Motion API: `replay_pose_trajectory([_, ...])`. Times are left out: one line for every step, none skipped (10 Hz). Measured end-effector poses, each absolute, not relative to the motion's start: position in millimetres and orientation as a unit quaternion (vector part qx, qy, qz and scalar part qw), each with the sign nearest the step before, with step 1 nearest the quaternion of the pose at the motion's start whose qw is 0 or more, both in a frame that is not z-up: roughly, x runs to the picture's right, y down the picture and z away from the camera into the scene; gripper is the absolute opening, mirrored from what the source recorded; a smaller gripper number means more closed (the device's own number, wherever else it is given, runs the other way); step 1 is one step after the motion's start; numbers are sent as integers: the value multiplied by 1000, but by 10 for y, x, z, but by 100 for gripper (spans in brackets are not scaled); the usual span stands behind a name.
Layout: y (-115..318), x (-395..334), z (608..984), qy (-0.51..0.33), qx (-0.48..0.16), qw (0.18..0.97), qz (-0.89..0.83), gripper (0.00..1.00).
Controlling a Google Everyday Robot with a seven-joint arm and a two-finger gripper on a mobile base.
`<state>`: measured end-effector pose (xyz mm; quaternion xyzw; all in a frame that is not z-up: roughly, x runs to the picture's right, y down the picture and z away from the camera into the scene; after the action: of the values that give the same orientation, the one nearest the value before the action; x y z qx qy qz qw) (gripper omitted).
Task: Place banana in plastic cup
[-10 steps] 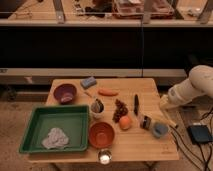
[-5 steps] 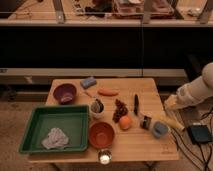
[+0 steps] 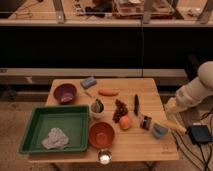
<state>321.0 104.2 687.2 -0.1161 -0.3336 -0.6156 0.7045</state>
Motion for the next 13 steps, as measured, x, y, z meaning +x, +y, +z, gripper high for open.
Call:
replay_pose_trajectory([1073, 3215, 6879, -338, -121, 703, -614, 0])
replay_pose_trajectory([1094, 3208, 6892, -342, -127, 701, -613, 0])
replay_pose_trajectory([1129, 3191, 6930, -347, -137, 696, -613, 0])
replay_pose_trajectory([1137, 3179, 6945, -348, -145, 693, -614, 0])
replay_pose_trajectory([1149, 3185, 6953, -348, -152, 692, -614, 0])
replay_pose_trajectory([1178, 3210, 6959, -347, -160, 692, -613, 0])
replay_pose_trajectory([1192, 3216, 6980, -346, -167, 691, -612, 0])
replay_pose_trajectory([1192, 3210, 7003, -346, -172, 691, -612, 0])
replay_pose_trajectory([1210, 3242, 7013, -346, -177, 693, -608, 0])
replay_pose_trajectory([1220, 3265, 7022, -346, -180, 694, -605, 0])
replay_pose_trajectory([1231, 3291, 7022, -347, -183, 696, -601, 0])
replay_pose_trajectory([1245, 3305, 7039, -349, -195, 694, -599, 0])
replay_pose_trajectory([1239, 3281, 7058, -346, -206, 689, -602, 0])
